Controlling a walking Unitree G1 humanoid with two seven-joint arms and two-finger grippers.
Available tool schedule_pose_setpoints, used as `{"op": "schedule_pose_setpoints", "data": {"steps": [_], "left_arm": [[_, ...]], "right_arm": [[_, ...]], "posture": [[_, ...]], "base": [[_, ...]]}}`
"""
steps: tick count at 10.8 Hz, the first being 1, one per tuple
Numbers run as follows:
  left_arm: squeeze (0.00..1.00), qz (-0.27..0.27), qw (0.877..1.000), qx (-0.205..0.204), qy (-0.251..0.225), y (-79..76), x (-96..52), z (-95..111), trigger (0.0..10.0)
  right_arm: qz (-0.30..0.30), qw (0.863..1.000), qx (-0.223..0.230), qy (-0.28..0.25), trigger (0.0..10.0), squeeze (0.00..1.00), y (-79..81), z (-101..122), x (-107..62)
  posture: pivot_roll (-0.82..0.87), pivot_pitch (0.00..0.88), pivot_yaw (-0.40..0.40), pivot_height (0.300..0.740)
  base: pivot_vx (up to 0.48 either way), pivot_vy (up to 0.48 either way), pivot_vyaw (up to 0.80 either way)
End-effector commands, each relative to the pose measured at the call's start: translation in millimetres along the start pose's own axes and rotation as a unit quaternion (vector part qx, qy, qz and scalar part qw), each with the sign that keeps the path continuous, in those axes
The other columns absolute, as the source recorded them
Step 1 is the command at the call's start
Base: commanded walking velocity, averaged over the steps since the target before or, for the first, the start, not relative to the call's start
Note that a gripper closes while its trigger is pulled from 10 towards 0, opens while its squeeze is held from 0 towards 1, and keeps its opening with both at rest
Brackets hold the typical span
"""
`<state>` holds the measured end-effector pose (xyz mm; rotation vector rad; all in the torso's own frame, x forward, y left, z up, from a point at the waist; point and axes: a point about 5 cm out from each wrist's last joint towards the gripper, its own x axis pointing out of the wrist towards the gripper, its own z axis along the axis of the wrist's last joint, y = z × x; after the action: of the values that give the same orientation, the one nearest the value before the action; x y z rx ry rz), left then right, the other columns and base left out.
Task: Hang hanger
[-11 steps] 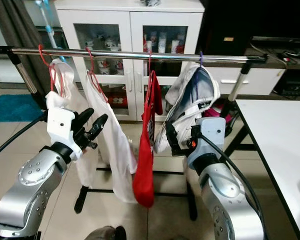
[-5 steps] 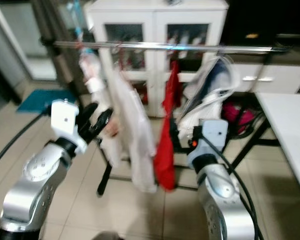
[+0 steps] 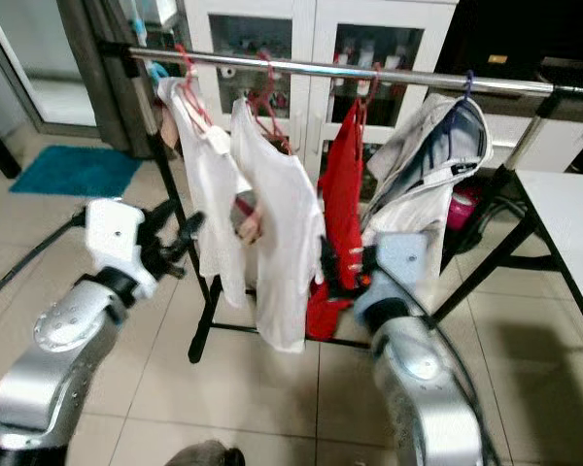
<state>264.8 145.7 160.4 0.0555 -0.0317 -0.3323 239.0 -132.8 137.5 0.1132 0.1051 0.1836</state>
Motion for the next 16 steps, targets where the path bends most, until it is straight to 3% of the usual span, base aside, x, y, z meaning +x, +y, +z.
{"op": "schedule_pose_setpoints", "data": {"steps": [1,6,9,10,11,12,13,14,16], "left_arm": [[0.0,-0.001,1.0,-0.003,-0.003,-2.4,-1.3,1.6,10.0],[0.0,-0.024,0.999,-0.03,-0.007,-15.6,10.2,-1.9,10.0],[0.0,-0.005,1.0,-0.019,0.009,-14.6,8.0,-9.6,10.0],[0.0,0.005,0.999,-0.031,0.019,-15.3,9.9,-14.2,10.0],[0.21,0.014,0.998,-0.052,0.016,-14.2,13.2,-9.5,10.0],[0.66,0.012,0.999,-0.05,0.015,-15.4,15.8,-7.6,10.0],[1.0,0.008,0.999,-0.046,-0.002,-15.4,27.9,1.6,10.0],[1.0,0.003,1.0,-0.004,0.006,-13.4,27.4,-5.6,10.0],[1.0,0.005,1.0,-0.023,0.007,-10.9,20.3,-3.2,10.0]], "right_arm": [[-0.013,1.0,0.0,0.0,10.0,1.0,-6.4,1.9,-3.2],[-0.059,0.998,0.003,-0.008,10.0,1.0,-24.7,4.2,2.0],[-0.048,0.999,0.005,-0.004,10.0,1.0,-22.2,1.7,7.8],[-0.073,0.997,0.02,0.005,10.0,1.0,-28.3,-7.7,8.4],[-0.084,0.996,0.018,0.004,10.0,1.0,-31.4,-7.9,9.0],[-0.093,0.995,0.03,0.0,10.0,1.0,-34.8,-6.4,9.4],[-0.095,0.995,0.032,-0.027,10.0,0.5,-41.4,9.2,14.7],[-0.107,0.994,0.012,-0.023,10.0,0.0,-42.6,6.2,14.8],[-0.107,0.994,0.007,-0.024,10.0,0.0,-41.4,7.6,15.4]], "posture": [[0.11,0.088,0.002,0.74],[0.06,0.049,0.02,0.74],[0.07,0.004,-0.005,0.74],[0.08,0.0,-0.003,0.74],[0.08,0.0,-0.001,0.74],[0.08,0.0,0.005,0.74],[0.06,0.042,0.039,0.74],[0.06,0.012,0.048,0.74],[0.07,0.027,0.039,0.74]], "base": [[0.0,0.386,0.0],[0.0,0.389,0.0],[0.0,0.0,0.0],[0.281,0.0,0.8],[0.277,0.0,0.8],[0.27,0.0,0.0],[0.251,0.0,0.0],[0.24,0.0,0.0],[0.27,0.0,0.0]]}}
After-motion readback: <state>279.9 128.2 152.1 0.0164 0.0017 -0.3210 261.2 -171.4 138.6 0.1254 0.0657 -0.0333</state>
